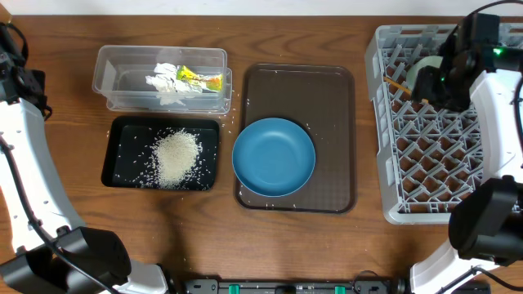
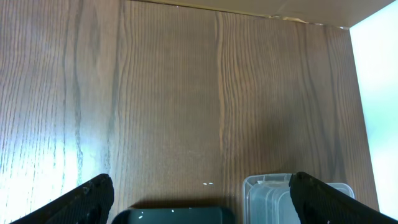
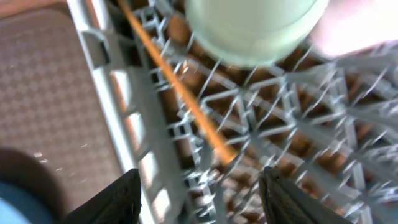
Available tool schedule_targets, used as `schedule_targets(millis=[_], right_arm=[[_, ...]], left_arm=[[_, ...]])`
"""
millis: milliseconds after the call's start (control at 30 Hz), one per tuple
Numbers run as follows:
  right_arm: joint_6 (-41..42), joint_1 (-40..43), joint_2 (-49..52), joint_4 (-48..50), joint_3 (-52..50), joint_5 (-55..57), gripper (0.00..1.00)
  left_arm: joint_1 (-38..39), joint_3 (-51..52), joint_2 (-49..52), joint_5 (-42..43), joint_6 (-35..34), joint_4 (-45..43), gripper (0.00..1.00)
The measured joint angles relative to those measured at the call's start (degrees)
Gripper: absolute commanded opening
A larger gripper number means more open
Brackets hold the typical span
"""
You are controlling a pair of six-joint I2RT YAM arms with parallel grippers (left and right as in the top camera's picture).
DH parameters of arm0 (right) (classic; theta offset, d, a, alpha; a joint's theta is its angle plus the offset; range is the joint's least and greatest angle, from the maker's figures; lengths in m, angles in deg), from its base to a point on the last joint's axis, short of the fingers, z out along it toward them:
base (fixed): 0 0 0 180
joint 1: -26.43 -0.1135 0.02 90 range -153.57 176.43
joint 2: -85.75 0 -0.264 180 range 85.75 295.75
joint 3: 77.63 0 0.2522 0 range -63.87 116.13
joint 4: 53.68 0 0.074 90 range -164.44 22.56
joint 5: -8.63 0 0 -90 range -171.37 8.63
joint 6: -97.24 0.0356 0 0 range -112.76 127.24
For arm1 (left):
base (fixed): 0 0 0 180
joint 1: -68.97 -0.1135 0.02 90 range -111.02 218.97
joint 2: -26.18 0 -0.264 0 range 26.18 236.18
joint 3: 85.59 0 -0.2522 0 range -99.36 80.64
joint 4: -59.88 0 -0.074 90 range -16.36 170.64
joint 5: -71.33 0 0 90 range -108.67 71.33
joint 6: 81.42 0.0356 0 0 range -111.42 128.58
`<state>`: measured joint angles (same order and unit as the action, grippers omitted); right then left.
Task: Sort waste into correct bins and load items into the dishwasher rack
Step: 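Lower the stick into a slot along the rack's left side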
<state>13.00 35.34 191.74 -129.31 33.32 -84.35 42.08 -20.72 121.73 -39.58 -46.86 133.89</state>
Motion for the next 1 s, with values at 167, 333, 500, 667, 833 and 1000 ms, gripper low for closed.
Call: schedule_targets(millis=[167, 333, 500, 667, 833, 1000], right_arm=[[-11.41, 0.28, 0.02, 3.37, -0.02, -1.51, 0.57], [-18.10, 0.28, 0.46, 5.22, -0.02, -2.16, 0.53], [-21.09, 0.31, 3.48, 5.57, -0.02, -2.38, 0.52], [-22.53, 0.52, 7.50, 5.68, -0.13, -2.58, 0.44], [-23.06, 0.63, 7.93, 6.03, -0.17, -2.62, 0.30], [-22.88, 0.63, 7.96, 6.03, -0.20, -2.82, 0.10]], left_arm=[[0.00, 0.00, 0.00, 0.00, 0.00, 0.02, 0.92], [0.00, 0.00, 0.00, 0.00, 0.00, 0.00, 0.92], [0.00, 0.00, 0.00, 0.00, 0.00, 0.00, 0.92], [0.00, 0.00, 0.00, 0.00, 0.00, 0.00, 0.92], [0.00, 0.00, 0.00, 0.00, 0.00, 0.00, 0.92], [0.00, 0.00, 0.00, 0.00, 0.00, 0.02, 0.92]])
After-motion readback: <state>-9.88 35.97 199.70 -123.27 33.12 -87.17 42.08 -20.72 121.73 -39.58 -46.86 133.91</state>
